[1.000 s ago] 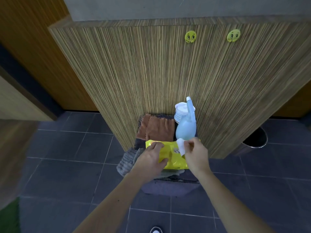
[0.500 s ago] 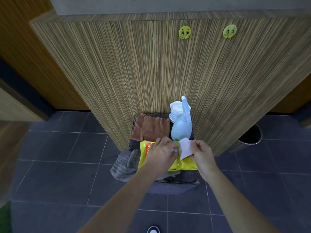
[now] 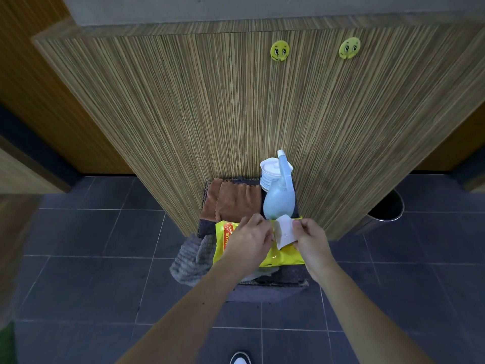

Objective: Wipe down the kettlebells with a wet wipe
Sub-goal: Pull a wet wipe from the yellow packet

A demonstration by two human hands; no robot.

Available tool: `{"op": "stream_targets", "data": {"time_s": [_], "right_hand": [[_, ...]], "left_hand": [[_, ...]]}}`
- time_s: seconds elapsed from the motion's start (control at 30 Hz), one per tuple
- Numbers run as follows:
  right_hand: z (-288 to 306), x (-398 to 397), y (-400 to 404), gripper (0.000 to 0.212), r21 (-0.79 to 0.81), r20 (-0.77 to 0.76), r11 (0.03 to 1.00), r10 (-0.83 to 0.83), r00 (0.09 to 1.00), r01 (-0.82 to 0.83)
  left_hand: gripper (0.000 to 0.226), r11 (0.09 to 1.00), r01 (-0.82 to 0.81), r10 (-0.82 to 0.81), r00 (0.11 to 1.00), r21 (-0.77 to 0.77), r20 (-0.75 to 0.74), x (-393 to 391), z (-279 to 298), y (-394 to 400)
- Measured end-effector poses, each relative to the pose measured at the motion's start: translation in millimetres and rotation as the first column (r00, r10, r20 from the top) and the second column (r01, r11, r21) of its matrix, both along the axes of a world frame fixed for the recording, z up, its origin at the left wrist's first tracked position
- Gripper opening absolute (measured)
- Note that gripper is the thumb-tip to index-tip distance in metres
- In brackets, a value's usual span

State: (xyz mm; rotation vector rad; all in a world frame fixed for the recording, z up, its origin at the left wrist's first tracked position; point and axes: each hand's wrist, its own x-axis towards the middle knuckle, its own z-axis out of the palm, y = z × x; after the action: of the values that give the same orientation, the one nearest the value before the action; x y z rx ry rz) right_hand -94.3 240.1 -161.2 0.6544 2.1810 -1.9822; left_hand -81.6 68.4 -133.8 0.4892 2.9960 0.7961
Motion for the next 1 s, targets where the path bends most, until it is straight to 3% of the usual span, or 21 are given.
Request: {"op": "stream_targets", "data": {"time_s": [0.2,0.33,0.57,0.67,0.8,0.87,0.93,1.0], "right_hand": [[1.8,0.8,-1.4,0.017,0.037,-0.008,0.999,-0.004,1.000,0.004],[3.7,2.2,-2.3,0.019,0.050,-0.020,0.999,0.010,1.000,-0.009],[12.9,6.5,-5.5,0.019,0.051,-0.035,0.998,0.022,0.999,-0.021],[24.9,10.1,-4.3,0.014,0.057,-0.023,0.997,0.058,0.998,-0.056],[43.6,13.1,0.9,0.025,0.137,0.005,0.977,0.161,0.987,-0.160],[53.7,14.6,5.0,0.014,0.180,0.017,0.967,0.182,0.983,-0.182],[69.6,17.2,13.6,0.008,0.180,0.005,0.971,0.157,0.988,-0.155],[85.9,20.4,26.6,0.015,0.138,-0.002,0.983,0.119,0.993,-0.118]], "left_hand": [[0.010,0.996,-0.030,0.028,0.999,0.087,0.034,2.1,9.2,0.6],[0.007,0.963,-0.161,0.137,0.983,0.214,0.122,6.0,21.1,3.6],[0.008,0.884,-0.256,0.242,0.967,0.391,0.085,2.9,39.4,3.7],[0.010,0.856,-0.243,0.255,0.966,0.456,0.035,-2.7,55.6,4.6],[0.009,0.838,-0.203,0.218,0.976,0.506,0.030,-5.0,79.1,12.5],[0.009,0.820,-0.209,0.232,0.972,0.533,0.024,-5.3,89.5,19.5],[0.009,0.789,-0.207,0.236,0.971,0.578,0.025,-6.1,101.3,29.6],[0.017,0.779,-0.187,0.213,0.977,0.599,0.027,-6.1,116.3,41.6]]}}
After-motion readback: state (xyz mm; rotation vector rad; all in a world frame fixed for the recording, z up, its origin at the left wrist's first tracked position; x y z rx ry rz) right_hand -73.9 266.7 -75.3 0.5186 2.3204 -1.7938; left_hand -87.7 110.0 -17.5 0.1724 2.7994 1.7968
